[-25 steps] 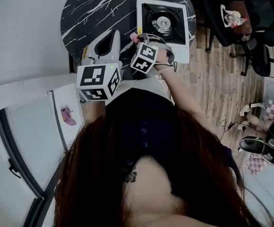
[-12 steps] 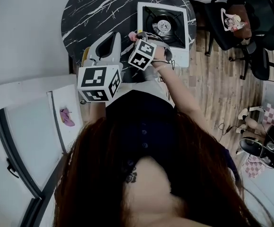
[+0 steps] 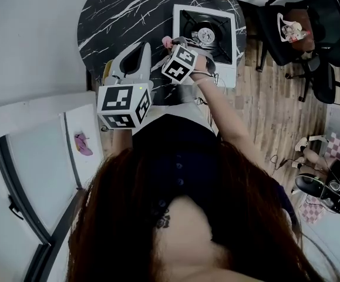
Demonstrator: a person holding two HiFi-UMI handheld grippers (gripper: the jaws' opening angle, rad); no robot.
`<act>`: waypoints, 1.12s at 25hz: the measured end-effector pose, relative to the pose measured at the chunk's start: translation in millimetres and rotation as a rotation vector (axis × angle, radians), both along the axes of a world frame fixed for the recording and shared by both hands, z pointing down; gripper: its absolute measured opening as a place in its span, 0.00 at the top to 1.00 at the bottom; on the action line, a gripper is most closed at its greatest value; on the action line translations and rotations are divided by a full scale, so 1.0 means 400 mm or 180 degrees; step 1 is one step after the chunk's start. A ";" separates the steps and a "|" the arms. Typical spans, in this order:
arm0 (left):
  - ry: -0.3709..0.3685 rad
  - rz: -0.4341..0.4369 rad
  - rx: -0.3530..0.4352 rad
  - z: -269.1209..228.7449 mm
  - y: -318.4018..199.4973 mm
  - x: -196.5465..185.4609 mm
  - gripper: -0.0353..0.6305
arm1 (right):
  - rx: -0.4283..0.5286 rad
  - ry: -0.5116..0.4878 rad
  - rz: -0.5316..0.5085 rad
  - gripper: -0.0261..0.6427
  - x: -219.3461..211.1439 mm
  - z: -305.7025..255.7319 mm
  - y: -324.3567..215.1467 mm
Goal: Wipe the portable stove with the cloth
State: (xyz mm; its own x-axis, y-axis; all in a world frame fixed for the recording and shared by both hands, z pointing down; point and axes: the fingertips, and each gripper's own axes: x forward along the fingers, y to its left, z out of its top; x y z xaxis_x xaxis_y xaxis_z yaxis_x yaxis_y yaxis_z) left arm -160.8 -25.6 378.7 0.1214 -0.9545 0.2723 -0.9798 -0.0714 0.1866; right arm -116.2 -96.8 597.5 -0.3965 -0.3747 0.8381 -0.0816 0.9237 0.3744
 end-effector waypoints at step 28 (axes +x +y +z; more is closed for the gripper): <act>0.0107 -0.0068 -0.0200 0.021 -0.077 -0.003 0.93 | -0.0225 -0.0397 0.0208 0.87 -0.021 0.001 -0.090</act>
State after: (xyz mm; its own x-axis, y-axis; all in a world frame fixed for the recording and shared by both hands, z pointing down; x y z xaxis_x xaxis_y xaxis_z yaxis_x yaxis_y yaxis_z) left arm -161.8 -56.4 387.1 0.1114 -0.9381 0.3280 -0.9741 -0.0377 0.2228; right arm -124.7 -133.0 597.9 -0.4759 -0.3449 0.8090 -0.1842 0.9386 0.2918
